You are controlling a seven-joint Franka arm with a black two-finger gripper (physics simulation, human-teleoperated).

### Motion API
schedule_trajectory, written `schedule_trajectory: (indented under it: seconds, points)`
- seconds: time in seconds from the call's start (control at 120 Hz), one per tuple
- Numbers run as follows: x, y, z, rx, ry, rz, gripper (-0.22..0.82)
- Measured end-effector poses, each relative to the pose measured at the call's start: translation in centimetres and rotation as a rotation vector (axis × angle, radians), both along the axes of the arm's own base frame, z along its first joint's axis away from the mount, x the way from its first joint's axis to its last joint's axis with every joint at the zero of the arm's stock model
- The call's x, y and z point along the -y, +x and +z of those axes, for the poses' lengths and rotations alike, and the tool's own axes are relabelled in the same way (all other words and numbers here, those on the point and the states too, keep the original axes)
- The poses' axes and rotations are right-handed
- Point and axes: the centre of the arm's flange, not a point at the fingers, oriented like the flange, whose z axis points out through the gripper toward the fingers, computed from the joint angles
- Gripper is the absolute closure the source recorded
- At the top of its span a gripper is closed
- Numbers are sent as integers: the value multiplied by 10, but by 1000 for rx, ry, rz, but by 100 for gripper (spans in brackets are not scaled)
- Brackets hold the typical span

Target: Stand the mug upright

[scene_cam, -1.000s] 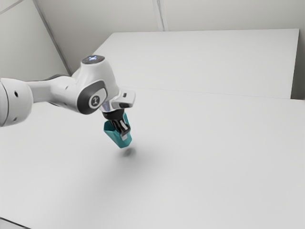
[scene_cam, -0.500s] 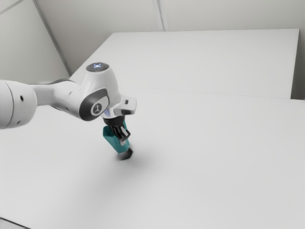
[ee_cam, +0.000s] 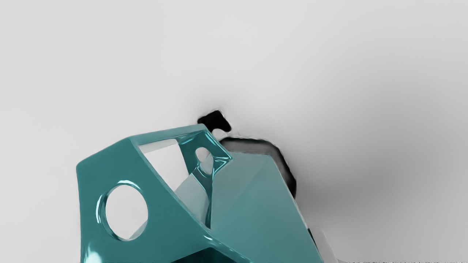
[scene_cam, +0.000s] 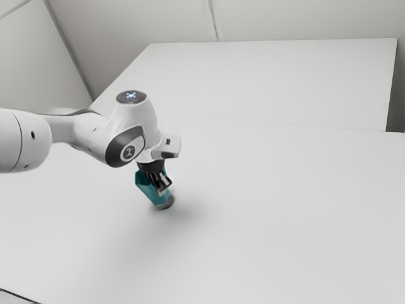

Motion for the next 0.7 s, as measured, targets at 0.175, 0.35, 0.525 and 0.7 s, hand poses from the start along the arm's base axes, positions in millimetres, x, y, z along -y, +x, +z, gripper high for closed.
schedule_trajectory:
  seconds: [0.175, 0.35, 0.525, 0.7]
  points:
    - [-6, -7, -8, -13, 2, 24, 79]
    - [-11, -7, -12, -17, 3, 46, 79]
    - [-14, -6, -14, -19, 2, 61, 74]
    - [-13, -6, -14, -19, -1, 63, 66]
